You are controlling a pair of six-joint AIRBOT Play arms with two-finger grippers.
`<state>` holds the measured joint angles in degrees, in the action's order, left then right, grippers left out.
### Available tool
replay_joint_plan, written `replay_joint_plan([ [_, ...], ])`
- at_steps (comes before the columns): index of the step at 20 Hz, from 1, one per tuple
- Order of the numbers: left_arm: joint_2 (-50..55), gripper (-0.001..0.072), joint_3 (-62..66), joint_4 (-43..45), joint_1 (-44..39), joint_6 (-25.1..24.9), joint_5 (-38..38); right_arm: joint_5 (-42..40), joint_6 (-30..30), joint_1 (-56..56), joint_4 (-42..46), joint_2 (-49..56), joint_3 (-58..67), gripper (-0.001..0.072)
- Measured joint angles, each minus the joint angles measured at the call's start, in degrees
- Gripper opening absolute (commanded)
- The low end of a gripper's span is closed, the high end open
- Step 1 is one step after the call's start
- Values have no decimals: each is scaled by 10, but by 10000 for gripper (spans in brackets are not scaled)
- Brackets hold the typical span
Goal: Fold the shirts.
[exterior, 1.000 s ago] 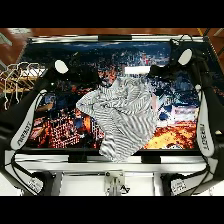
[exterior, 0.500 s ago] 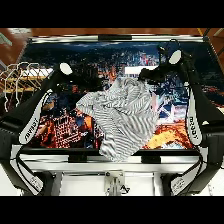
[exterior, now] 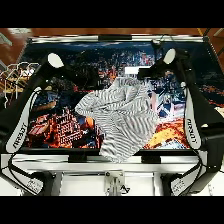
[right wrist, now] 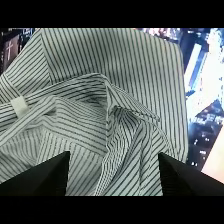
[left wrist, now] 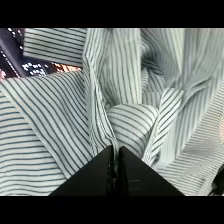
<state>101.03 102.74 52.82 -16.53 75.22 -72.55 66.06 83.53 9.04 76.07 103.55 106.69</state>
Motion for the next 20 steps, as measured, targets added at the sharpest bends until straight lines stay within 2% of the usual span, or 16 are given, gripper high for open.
replay_joint_plan([
  [6,-24,66,0,6,-16,-8,-32,-26,-63,28,18,47,0,655],
  [7,-26,66,0,6,-21,-10,-35,-31,-66,29,21,54,0,535],
  [8,-27,66,0,8,-26,-14,-36,-38,-69,31,25,60,0,264],
  [9,-29,66,0,7,-30,-17,-37,-43,-72,32,24,65,0,100],
  [15,-45,66,0,55,-25,-21,-41,-40,-75,33,49,29,0,95],
  [17,-66,66,0,92,-14,-12,-45,7,-52,35,57,-16,0,95],
  [20,-104,66,0,151,-5,6,-76,113,17,56,65,-88,-14,95],
])
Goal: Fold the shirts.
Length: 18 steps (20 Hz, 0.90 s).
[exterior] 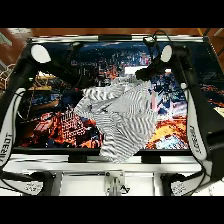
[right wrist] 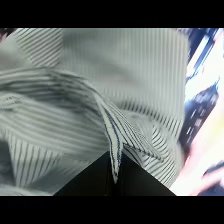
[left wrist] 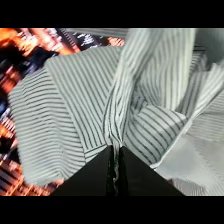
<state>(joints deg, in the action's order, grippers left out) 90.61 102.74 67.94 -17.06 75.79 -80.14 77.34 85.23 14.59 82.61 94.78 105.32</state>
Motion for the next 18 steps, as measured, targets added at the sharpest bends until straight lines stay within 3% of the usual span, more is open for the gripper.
replay_joint_plan([
  [3,-20,65,-12,33,-12,20,-47,64,73,50,39,-78,-83,95],
  [6,-27,65,-61,50,-40,33,-69,65,157,109,64,-161,-223,106],
  [7,-28,65,-85,59,-49,36,-69,59,184,125,68,-184,-267,270],
  [8,-30,65,-107,68,-56,38,-69,56,207,137,72,-205,-303,572],
  [9,-32,65,-127,74,-62,40,-67,54,224,147,74,-224,-331,633],
  [13,-49,65,-173,90,-77,42,-43,59,233,148,95,-276,-327,632],
  [18,-83,65,-186,95,-81,44,-22,85,138,97,101,-239,-214,633],
])
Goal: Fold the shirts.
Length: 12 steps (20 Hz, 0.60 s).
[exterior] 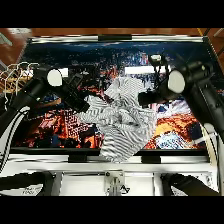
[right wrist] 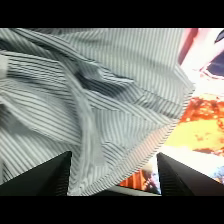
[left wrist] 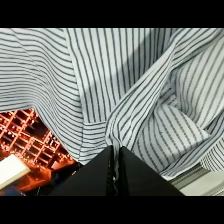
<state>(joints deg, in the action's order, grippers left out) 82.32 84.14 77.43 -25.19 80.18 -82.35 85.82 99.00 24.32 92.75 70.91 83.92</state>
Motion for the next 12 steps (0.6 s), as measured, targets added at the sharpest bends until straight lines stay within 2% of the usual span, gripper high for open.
replay_joint_plan([
  [4,-16,65,-3,2,-1,0,8,92,-85,-33,-115,107,60,633],
  [10,-21,65,-3,18,-1,0,11,128,-132,-43,-142,215,82,631],
  [11,-22,65,-3,20,-1,0,11,130,-132,-45,-134,226,82,589],
  [12,-22,65,-3,21,-1,-3,12,132,-132,-45,-130,237,83,424],
])
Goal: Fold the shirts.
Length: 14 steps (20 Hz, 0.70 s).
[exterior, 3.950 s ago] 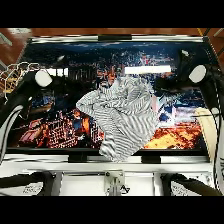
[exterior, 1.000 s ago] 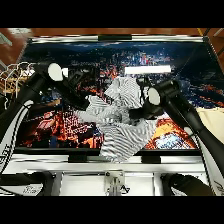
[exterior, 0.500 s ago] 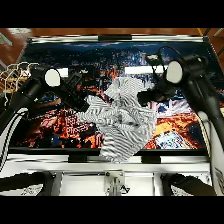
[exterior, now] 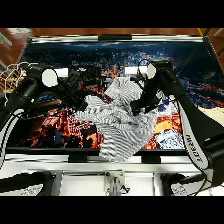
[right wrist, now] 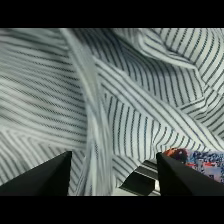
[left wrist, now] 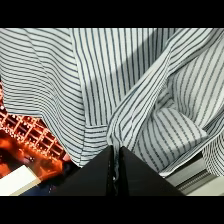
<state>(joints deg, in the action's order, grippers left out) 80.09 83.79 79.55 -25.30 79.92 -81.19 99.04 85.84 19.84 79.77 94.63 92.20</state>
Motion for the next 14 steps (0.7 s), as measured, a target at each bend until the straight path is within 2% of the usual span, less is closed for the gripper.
replay_joint_plan([
  [1,0,65,0,2,0,-2,0,1,3,1,2,10,1,168],
  [2,0,65,0,2,0,-4,0,1,6,1,3,17,1,96],
  [8,0,66,1,7,0,-10,21,26,18,0,46,6,67,94],
  [14,-9,67,46,6,14,18,10,-87,32,45,143,-107,164,94],
])
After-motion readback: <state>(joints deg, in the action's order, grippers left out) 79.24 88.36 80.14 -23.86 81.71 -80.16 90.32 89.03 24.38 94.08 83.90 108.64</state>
